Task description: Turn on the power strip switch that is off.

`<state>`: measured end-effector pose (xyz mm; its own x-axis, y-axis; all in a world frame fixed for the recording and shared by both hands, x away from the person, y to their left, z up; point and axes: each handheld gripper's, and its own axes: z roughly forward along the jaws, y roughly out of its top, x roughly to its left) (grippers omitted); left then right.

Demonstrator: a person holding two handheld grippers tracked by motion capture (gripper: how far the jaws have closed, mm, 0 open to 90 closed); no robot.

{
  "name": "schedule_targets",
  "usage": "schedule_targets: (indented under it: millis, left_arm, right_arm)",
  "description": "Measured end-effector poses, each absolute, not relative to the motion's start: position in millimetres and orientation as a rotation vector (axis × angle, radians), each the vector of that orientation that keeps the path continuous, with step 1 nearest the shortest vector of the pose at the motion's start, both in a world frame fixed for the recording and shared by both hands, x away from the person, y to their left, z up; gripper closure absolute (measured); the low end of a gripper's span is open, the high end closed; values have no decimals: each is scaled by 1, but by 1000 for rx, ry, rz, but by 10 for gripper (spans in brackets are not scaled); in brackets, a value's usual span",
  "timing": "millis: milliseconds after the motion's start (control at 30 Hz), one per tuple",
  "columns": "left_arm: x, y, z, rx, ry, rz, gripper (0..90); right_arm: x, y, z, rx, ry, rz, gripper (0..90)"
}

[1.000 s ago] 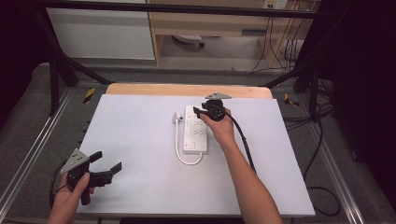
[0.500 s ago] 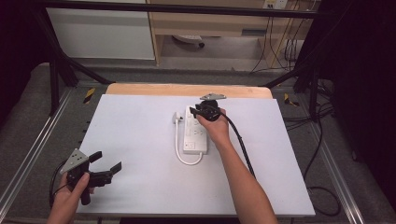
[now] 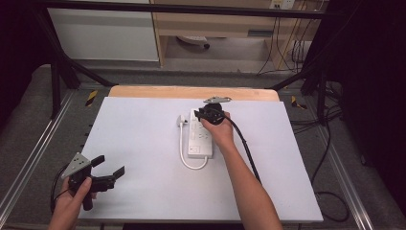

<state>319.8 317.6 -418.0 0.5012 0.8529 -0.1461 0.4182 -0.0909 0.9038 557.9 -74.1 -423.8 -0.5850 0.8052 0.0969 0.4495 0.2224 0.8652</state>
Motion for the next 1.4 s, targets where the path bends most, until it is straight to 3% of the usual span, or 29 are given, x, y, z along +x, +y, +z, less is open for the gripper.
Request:
schedule_targets:
  millis: [1400]
  left_arm:
    - [320,318,-418,1707,1085,521,54]
  right_arm:
    - [565,-57,-434,1104,2219,1216,886]
